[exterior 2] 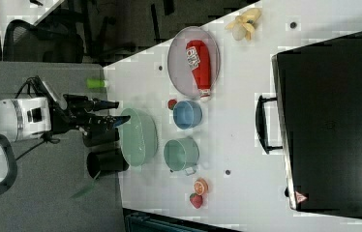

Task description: Pick ketchup from plate and place it on table.

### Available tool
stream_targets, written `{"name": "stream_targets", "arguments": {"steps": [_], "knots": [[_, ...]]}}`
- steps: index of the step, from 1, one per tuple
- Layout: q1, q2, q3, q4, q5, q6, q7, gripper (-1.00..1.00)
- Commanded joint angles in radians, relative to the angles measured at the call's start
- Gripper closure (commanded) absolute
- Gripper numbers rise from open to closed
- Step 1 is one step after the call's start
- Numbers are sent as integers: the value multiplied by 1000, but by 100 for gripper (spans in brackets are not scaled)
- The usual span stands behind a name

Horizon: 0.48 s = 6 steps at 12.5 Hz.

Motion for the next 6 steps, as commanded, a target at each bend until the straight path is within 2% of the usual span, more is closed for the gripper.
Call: {"name": "stream_targets", "arguments": {"steps": [1,3,6], "knots": [[-69,-137,51,-104,5,-97,58,-58],[-67,-125,52,-104,5,-81,51,-99],[-63,-76,55,-103,5,-34,32,-100]]}}
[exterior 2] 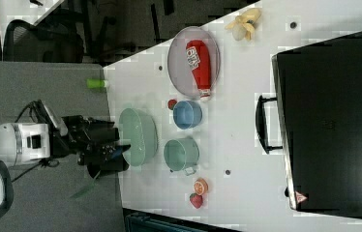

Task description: Pick ketchup from plate and place it on table.

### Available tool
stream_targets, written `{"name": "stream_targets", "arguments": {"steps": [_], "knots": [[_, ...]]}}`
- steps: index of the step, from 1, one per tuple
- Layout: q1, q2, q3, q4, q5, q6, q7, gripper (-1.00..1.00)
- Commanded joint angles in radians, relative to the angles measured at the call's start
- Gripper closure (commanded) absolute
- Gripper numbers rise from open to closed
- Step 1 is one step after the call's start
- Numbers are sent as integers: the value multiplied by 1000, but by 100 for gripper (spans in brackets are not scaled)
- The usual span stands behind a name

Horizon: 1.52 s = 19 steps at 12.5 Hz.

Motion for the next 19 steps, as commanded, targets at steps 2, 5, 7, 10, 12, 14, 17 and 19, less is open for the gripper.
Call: {"name": "stream_targets", "arguments": {"steps": [2,5,7,10,12,14,17,19], "knots": [[-6,98,1,19,-4,23,16,-100],[-4,179,13,23,-4,75,13,-100],[-3,230,20,23,-4,125,12,-100],[6,308,23,23,-4,210,-14,-100],[13,361,23,25,-4,272,-113,-100],[20,419,23,31,-6,347,-232,-100],[26,517,23,68,-8,435,-405,-100],[30,587,23,109,-11,472,-522,-100]]}}
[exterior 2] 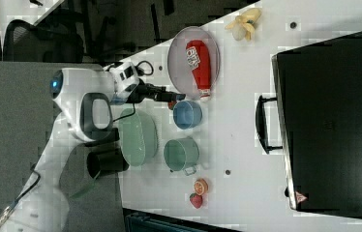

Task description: Pick ketchup from plate and place it on table.

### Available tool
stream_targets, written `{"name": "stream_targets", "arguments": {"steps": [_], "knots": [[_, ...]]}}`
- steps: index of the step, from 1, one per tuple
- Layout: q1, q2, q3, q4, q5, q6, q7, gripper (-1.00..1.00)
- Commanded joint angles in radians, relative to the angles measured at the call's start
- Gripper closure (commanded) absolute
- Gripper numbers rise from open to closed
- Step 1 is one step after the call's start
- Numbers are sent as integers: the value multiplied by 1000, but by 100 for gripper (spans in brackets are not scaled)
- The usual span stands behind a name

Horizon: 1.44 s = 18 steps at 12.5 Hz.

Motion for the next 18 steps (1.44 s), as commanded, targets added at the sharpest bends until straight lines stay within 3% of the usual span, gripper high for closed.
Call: {"name": "stream_targets", "arguments": {"steps": [1,5,10,16,17,18], "knots": [[10,97,3,73,4,46,-241,-100],[18,234,3,189,-1,57,-285,-100],[37,371,3,316,-117,119,-289,-100],[39,461,-1,334,-119,234,-289,-100],[39,469,-1,334,-119,262,-289,-92],[38,477,-4,334,-119,275,-288,-69]]}}
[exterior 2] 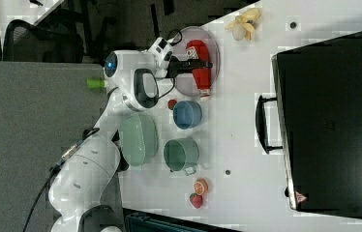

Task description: Pick ketchup from plate and place it on table.

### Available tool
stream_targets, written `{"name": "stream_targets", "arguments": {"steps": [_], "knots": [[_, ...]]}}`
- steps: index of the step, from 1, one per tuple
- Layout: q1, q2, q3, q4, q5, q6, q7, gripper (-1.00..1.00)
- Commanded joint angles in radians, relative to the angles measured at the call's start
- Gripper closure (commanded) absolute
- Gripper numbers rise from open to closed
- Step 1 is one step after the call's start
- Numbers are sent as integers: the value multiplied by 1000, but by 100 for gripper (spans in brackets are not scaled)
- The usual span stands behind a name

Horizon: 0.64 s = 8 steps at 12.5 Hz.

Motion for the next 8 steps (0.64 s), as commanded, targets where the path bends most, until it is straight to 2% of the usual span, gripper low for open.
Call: {"name": "stream_targets", "arguments": {"steps": [1,2,8], "knots": [[9,14,-2,29,4,31,-31,-43],[10,12,-1,30,4,31,-31,-25],[10,-73,8,60,19,20,-15,-25]]}}
